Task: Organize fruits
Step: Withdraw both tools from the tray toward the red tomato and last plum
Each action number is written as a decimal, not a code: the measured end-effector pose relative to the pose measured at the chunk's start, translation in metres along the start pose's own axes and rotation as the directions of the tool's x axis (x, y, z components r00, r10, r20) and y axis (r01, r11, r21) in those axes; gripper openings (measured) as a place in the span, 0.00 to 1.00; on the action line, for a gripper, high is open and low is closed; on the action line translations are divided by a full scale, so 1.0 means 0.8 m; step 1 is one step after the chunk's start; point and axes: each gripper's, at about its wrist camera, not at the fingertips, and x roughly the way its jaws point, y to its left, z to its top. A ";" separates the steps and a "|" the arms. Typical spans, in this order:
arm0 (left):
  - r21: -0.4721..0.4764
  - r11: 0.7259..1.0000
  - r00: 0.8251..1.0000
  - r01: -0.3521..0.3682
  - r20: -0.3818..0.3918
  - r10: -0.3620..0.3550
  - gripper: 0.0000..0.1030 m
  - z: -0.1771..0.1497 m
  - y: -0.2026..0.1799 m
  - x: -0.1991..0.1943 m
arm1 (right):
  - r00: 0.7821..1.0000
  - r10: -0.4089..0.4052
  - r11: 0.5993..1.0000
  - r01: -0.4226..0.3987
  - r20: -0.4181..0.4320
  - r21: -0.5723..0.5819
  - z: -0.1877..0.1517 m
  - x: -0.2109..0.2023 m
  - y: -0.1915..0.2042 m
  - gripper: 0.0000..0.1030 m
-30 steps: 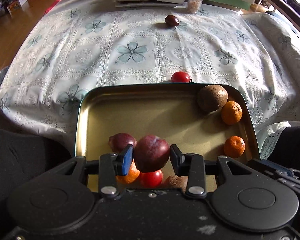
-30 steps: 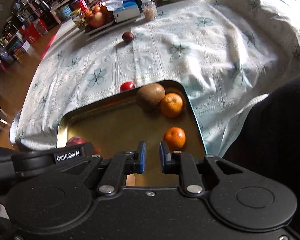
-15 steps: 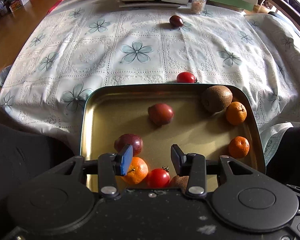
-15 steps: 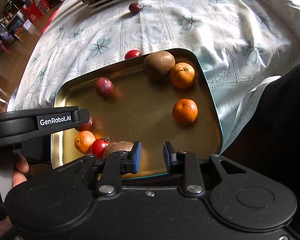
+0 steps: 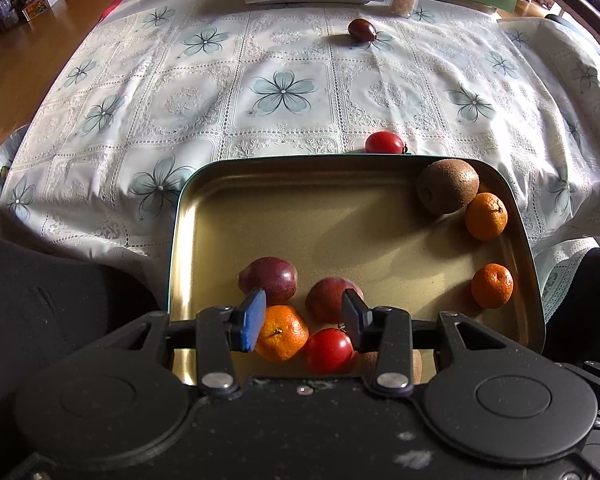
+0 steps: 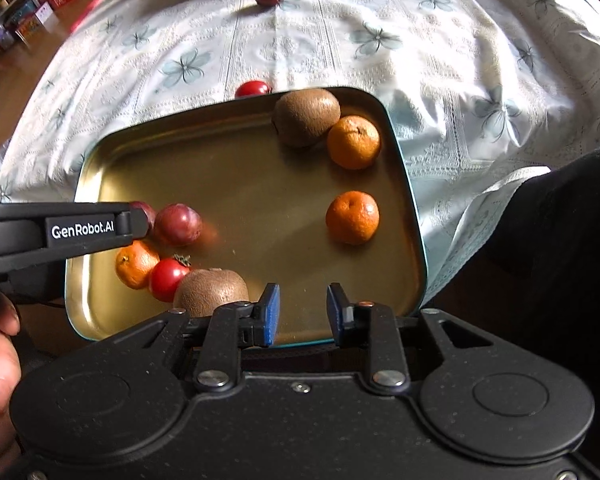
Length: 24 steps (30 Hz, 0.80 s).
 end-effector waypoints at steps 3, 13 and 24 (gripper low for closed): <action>0.002 1.000 1.000 -0.005 -0.002 0.005 0.41 0.001 0.000 0.002 | 1.000 -0.017 1.000 0.017 -0.018 0.004 0.001 0.004 0.000 0.36; 0.011 1.000 1.000 -0.015 -0.012 0.015 0.41 0.009 0.004 0.007 | 0.995 -0.048 0.999 0.046 -0.083 -0.022 0.011 0.013 0.004 0.36; 0.016 1.000 1.000 -0.021 -0.014 0.021 0.41 0.025 0.016 0.010 | 0.995 -0.074 0.996 0.071 -0.060 -0.060 0.027 0.014 0.016 0.37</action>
